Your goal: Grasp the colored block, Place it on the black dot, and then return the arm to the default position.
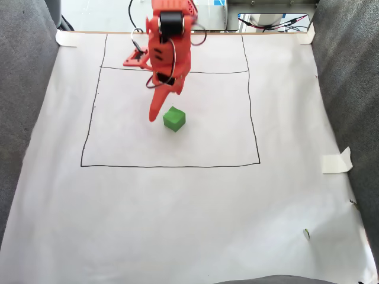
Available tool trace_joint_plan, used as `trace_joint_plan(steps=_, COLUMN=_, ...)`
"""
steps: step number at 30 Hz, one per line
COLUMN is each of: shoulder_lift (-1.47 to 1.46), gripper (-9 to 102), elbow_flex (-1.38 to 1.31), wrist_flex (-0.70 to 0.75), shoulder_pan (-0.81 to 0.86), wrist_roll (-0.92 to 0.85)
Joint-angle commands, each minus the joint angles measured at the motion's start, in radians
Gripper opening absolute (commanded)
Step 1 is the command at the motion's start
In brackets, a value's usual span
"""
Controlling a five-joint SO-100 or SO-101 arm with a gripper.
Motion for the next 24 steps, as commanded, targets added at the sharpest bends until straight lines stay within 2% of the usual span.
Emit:
trace_joint_plan(steps=1, shoulder_lift=0.153, gripper=64, elbow_flex=0.083, wrist_flex=-0.002, shoulder_pan=-0.023, wrist_roll=-0.028)
trace_joint_plan(steps=7, shoulder_lift=0.488, gripper=60, elbow_flex=0.454, wrist_flex=-0.104, shoulder_pan=-0.072, wrist_roll=-0.124)
trace_joint_plan(steps=11, shoulder_lift=0.811, gripper=47, elbow_flex=0.819, wrist_flex=-0.295, shoulder_pan=-0.098, wrist_roll=-0.216)
trace_joint_plan(steps=13, shoulder_lift=0.982, gripper=46, elbow_flex=0.991, wrist_flex=-0.396, shoulder_pan=-0.097, wrist_roll=-0.244)
trace_joint_plan(steps=16, shoulder_lift=1.147, gripper=40, elbow_flex=1.124, wrist_flex=-0.41, shoulder_pan=-0.092, wrist_roll=-0.284)
trace_joint_plan(steps=19, shoulder_lift=1.299, gripper=25, elbow_flex=1.23, wrist_flex=-0.388, shoulder_pan=-0.077, wrist_roll=-0.334)
trace_joint_plan(steps=22, shoulder_lift=1.448, gripper=22, elbow_flex=1.359, wrist_flex=-0.405, shoulder_pan=-0.055, wrist_roll=-0.376)
trace_joint_plan(steps=24, shoulder_lift=1.568, gripper=16, elbow_flex=1.474, wrist_flex=-0.433, shoulder_pan=-0.051, wrist_roll=-0.417)
